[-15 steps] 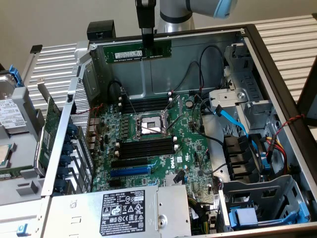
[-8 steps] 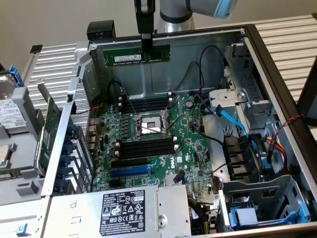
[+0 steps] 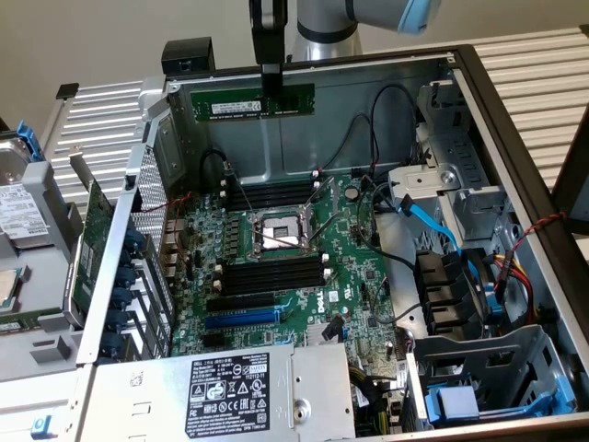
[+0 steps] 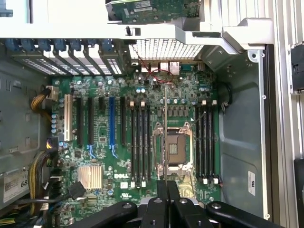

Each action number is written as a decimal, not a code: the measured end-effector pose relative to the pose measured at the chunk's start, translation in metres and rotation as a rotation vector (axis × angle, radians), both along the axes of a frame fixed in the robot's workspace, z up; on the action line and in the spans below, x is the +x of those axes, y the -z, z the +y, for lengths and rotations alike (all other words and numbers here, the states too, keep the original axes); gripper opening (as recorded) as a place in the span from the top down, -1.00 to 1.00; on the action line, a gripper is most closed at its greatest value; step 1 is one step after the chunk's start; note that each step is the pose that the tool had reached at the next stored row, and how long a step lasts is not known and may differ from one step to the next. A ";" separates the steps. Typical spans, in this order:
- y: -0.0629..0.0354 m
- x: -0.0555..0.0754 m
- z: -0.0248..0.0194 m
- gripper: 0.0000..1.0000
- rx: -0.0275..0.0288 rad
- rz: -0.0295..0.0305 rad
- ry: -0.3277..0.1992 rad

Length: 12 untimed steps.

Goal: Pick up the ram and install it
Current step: 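Pick up the ram and move it above insertion slot, then insert the ram into the slot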

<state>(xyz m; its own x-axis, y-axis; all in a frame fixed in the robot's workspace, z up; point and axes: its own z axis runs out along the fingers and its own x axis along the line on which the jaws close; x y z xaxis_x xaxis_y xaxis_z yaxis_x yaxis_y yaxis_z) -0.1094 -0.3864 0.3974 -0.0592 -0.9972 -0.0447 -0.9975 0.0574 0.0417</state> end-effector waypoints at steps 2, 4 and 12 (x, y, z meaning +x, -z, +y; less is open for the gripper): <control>0.0001 0.001 -0.0006 0.76 0.0001 0.0004 0.000; 0.0001 0.002 -0.0009 0.76 -0.0003 0.0007 0.001; 0.0044 0.005 -0.0023 0.76 -0.0004 0.0011 0.002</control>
<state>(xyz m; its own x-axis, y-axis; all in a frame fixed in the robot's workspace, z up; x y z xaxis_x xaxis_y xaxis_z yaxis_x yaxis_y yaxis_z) -0.1047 -0.3887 0.3930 -0.0617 -0.9971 -0.0443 -0.9973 0.0598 0.0428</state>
